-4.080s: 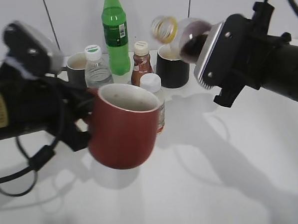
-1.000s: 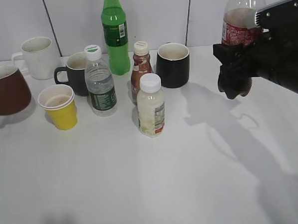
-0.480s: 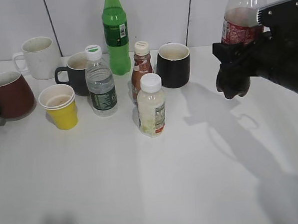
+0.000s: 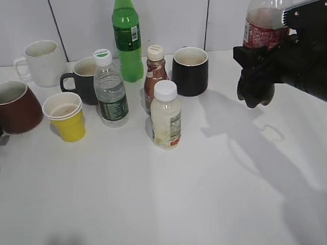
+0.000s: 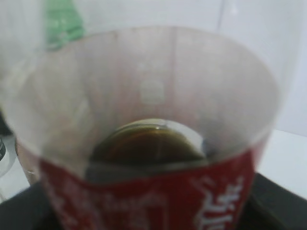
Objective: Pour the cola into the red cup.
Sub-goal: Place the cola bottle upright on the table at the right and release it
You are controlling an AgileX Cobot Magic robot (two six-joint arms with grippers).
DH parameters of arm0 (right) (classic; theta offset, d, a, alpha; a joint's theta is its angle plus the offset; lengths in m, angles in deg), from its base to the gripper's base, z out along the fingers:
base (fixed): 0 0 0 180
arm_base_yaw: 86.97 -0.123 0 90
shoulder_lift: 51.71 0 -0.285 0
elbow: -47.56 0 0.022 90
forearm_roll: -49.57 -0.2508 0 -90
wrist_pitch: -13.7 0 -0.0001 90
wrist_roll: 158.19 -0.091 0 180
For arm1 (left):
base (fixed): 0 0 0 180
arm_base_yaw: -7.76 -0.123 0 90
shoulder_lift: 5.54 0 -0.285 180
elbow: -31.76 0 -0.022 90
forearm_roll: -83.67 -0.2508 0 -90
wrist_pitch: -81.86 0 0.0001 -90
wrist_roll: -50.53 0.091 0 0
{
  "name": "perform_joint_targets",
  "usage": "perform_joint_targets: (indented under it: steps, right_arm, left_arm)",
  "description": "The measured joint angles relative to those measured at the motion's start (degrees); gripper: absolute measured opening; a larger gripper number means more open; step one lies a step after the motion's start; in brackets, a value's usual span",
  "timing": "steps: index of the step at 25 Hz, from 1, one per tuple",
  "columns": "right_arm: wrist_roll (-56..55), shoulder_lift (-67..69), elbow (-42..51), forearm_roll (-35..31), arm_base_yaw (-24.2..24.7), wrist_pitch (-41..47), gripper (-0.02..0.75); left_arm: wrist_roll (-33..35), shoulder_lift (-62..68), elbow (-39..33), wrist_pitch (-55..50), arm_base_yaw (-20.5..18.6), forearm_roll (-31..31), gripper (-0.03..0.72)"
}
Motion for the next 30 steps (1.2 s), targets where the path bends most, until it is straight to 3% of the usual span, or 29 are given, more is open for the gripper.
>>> perform_joint_targets:
  steps: [8, 17, 25, 30]
  right_arm:
    - [-0.1, 0.0, 0.0, 0.0, 0.0, 0.0, 0.462]
    - [-1.2, 0.0, 0.0, 0.0, 0.0, 0.0, 0.462]
    - [-1.3, 0.8, 0.0, -0.3, 0.0, -0.8, 0.462]
    - [0.5, 7.7, 0.0, -4.7, 0.0, -8.9, 0.462]
  left_arm:
    - [-0.1, -0.2, -0.8, -0.2, 0.0, -2.2, 0.165]
    - [-0.1, -4.9, -5.1, -1.2, 0.0, -2.3, 0.318]
    - [-0.1, -10.6, -12.6, -1.2, 0.0, -1.1, 0.36]
    - [-0.1, -16.5, -19.3, -1.2, 0.0, -1.1, 0.362]
